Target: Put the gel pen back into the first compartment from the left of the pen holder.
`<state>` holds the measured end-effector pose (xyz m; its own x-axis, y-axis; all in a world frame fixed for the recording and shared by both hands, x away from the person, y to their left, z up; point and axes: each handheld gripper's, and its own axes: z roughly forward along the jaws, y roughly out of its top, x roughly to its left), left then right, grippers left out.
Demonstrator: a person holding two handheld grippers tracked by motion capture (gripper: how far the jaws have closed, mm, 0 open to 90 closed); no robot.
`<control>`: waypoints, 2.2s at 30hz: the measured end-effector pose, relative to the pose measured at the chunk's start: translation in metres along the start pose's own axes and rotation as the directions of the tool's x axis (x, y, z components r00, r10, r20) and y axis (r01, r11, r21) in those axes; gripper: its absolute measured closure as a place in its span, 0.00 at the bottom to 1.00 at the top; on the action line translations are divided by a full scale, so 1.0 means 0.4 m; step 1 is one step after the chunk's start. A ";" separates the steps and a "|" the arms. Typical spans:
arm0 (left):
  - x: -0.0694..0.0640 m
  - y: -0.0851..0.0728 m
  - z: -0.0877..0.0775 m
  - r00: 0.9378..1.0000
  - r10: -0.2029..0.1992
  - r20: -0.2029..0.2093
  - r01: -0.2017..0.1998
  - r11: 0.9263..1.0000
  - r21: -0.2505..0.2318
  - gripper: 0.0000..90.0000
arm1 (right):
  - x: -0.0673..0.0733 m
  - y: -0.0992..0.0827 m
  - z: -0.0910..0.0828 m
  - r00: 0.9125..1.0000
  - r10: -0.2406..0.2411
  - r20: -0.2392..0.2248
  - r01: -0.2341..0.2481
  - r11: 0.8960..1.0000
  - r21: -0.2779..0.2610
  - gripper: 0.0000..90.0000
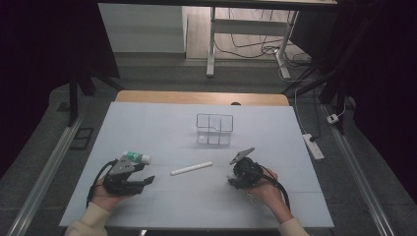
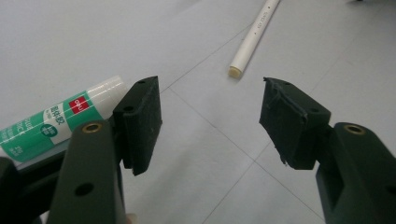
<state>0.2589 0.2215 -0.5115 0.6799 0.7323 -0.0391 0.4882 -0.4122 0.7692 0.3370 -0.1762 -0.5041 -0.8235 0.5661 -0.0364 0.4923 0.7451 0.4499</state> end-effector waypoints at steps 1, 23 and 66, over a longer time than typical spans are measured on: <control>0.000 0.000 0.000 1.000 0.000 -0.001 0.000 1.000 0.000 0.43 | 0.002 0.002 0.001 1.000 -0.005 0.006 0.005 1.000 0.004 0.68; -0.001 -0.002 0.001 1.000 0.005 -0.005 -0.005 1.000 0.008 0.43 | 0.007 0.009 -0.009 0.999 -0.010 -0.034 0.010 1.000 -0.004 0.88; -0.001 -0.002 0.001 1.000 0.011 -0.004 -0.011 1.000 0.012 0.42 | -0.054 -0.011 -0.158 0.996 0.085 -0.027 -0.089 0.935 -0.343 0.88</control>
<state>0.2585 0.2212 -0.5125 0.6829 0.7300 -0.0276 0.4871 -0.4269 0.7619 0.3349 -0.2141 -0.4489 -0.7859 0.6179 0.0258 0.4372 0.5256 0.7298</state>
